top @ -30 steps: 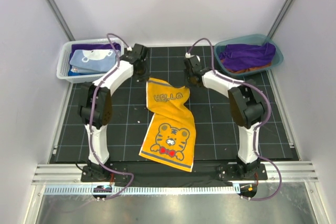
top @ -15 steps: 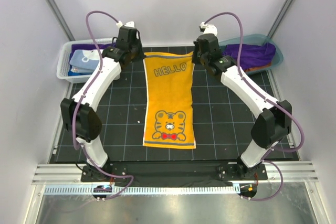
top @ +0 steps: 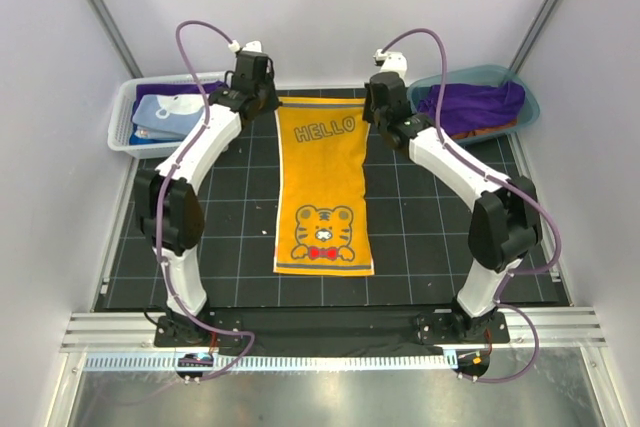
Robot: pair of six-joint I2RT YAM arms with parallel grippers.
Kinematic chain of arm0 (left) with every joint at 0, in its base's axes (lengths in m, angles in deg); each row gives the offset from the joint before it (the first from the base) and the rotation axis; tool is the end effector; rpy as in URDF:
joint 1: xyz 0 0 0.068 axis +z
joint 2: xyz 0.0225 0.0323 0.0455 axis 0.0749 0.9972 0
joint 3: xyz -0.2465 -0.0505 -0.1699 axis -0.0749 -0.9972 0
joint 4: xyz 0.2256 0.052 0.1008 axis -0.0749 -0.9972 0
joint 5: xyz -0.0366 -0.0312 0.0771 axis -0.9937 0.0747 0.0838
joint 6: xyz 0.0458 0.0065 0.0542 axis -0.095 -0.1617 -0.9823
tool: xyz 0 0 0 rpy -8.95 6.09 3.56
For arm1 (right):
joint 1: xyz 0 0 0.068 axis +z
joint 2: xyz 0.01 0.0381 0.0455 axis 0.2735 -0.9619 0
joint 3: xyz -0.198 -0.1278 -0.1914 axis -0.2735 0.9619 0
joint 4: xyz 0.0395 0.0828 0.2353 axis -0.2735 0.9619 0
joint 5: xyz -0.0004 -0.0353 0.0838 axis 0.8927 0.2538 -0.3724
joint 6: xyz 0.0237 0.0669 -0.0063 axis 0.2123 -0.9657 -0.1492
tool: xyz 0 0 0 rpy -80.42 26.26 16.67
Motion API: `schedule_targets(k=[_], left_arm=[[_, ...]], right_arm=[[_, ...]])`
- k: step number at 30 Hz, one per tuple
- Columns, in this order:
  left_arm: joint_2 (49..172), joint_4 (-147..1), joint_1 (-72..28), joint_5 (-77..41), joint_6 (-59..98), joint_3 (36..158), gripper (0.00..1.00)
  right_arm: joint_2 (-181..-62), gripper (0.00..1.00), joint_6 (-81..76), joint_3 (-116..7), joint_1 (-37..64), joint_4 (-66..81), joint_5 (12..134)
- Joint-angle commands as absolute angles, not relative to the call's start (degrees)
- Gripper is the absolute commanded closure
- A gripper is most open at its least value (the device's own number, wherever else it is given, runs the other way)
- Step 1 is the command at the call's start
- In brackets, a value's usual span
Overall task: Fold and stack the towels
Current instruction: Flatten out the crumpled towel
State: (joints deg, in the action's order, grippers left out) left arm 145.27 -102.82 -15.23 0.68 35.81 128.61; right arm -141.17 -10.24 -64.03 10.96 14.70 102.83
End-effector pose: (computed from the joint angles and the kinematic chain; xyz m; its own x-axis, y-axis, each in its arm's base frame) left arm 0.4480 -0.1477 0.3501 -0.5575 -0.2904 -0.7777 -0.0817 0.9515 -0.2967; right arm 0.3990 0.1773 0.3456 -0.3751 0.0737 -0.9240 -0.0164 0.9962 0.0861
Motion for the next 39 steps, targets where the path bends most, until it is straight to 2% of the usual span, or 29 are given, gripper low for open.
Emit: schedule_targets(k=[1,8,13,19,23,30,33,34,37,39], left_arm=[[139.76,-98.19,-14.42,0.33,36.05,128.86,1.00],[119.48,-101.44,-21.79,2.25,35.26,115.87,1.00],[99.62,-104.08,-33.48,3.32,35.35,106.45,1.00],[83.18,-105.40,-41.49,0.42,37.37,102.65,1.00],[81.21,-106.62,-41.49,-1.96,38.16,106.16,1.00],[88.66,-108.91,-41.40,6.73,36.06,110.73,1.00],[92.89,-107.95,-41.40,5.26,35.70,109.86,1.00],[93.78,-106.29,-41.40,0.72,36.05,108.99,1.00],[95.19,-96.32,-41.40,-6.94,39.21,100.66,0.89],[95.45,-90.66,-41.40,-11.34,41.49,93.12,0.72]], right_arm=[[-135.02,0.99,-8.64,-67.77,10.06,15.14,103.52],[-115.71,0.99,-13.38,-61.19,10.58,24.45,93.35],[-100.40,0.99,-16.02,-54.78,13.22,31.22,83.75],[-85.70,0.99,-20.06,-57.99,15.33,36.50,76.01],[-85.25,0.99,-21.65,-62.66,15.33,38.61,73.54],[-91.22,0.99,-19.98,-63.29,15.33,37.48,77.14],[-95.08,0.99,-18.75,-63.02,15.33,36.94,77.93],[-95.79,0.99,-18.40,-63.11,15.33,37.03,78.28],[-97.55,0.99,-17.34,-62.23,15.33,36.15,79.60],[-98.78,0.99,-16.73,-62.14,15.33,35.98,80.39]])
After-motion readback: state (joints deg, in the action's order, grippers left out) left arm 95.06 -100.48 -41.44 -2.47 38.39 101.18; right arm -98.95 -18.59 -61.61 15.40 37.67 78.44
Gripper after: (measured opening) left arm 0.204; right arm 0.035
